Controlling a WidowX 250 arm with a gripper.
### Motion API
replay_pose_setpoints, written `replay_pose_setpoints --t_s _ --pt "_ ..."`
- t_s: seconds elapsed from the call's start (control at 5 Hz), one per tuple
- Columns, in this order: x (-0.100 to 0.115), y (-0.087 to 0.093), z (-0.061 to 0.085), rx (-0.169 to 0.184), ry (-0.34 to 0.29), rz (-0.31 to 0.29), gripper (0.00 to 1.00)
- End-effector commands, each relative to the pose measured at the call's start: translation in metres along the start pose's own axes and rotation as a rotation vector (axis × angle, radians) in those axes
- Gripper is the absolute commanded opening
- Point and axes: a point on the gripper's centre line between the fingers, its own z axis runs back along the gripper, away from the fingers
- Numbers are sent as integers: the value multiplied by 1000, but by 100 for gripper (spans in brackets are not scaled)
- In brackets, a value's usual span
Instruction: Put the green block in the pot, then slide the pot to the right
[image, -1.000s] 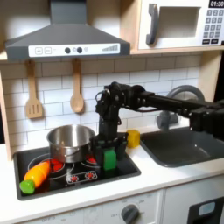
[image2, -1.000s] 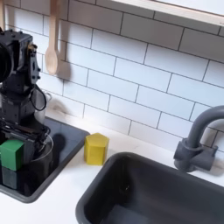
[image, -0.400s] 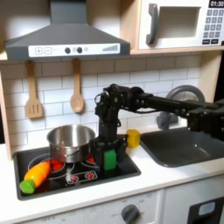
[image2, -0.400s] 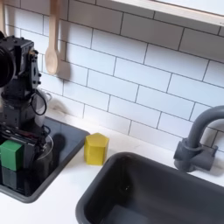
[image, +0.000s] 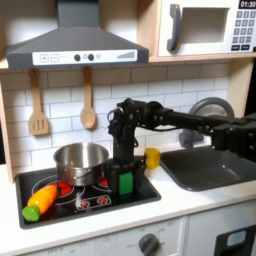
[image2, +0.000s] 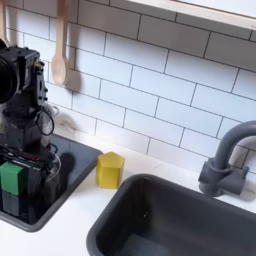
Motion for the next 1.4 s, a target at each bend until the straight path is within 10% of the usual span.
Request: replay_pose_setpoints --t_s 0.0,1.2 --pt "-1 -2 0 -9 7 -4 0" --pt "-1 -7 38 -32 -70 -55 0"
